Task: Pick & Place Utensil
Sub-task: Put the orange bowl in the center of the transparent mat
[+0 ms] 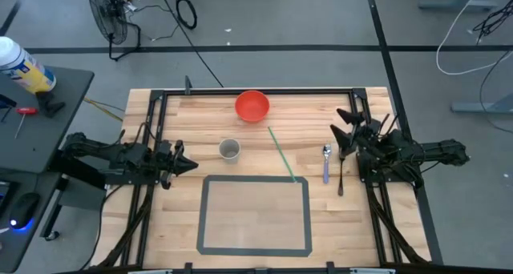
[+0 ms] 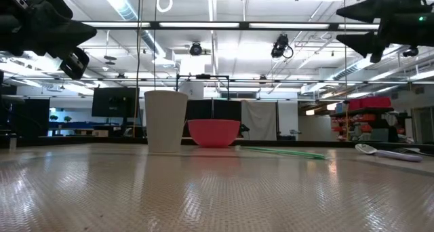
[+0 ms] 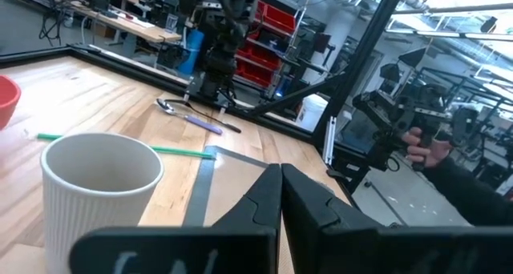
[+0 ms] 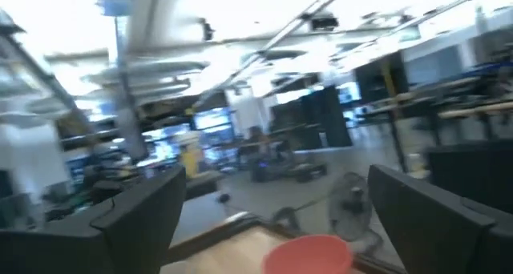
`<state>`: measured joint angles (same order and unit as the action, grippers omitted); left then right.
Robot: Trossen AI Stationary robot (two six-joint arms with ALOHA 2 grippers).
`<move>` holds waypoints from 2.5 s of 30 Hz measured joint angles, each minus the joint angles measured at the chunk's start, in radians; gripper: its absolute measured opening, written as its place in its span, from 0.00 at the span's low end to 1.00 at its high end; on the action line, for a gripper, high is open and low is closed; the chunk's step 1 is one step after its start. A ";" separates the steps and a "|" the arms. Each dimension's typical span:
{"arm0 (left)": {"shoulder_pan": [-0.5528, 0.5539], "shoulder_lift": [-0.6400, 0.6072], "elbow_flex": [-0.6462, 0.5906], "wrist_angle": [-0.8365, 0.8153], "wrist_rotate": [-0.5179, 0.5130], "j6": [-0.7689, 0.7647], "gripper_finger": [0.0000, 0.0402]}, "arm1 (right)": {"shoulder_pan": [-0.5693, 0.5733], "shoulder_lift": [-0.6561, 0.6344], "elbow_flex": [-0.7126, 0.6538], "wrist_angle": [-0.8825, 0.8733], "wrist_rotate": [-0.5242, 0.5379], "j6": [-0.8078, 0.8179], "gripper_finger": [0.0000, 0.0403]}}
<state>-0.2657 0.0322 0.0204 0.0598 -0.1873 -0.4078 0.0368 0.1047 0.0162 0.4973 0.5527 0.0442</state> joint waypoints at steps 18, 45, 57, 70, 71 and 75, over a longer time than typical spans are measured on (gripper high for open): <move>0.000 0.000 0.000 0.003 -0.131 -0.007 0.03 | 0.000 0.392 0.000 0.300 -0.156 0.166 0.98; 0.000 0.000 0.000 0.114 -0.307 0.123 0.03 | -0.144 0.701 0.424 -0.101 -0.180 0.020 0.98; 0.000 0.000 0.000 0.108 -0.405 0.142 0.03 | -0.151 1.129 0.749 -0.355 -0.323 -0.045 0.93; 0.000 0.000 0.000 0.105 -0.445 0.132 0.03 | -0.251 1.624 1.286 -0.891 -0.415 -0.187 0.90; 0.000 0.000 0.000 0.105 -0.445 0.131 0.03 | -0.260 1.654 1.316 -0.918 -0.415 -0.205 0.90; 0.000 0.000 0.000 0.104 -0.445 0.131 0.03 | -0.303 1.742 1.388 -0.955 -0.464 -0.255 0.90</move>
<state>-0.2657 0.0322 0.0200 0.1640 -0.6327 -0.2764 -0.2662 1.8469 1.4039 -0.4581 0.0883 -0.2111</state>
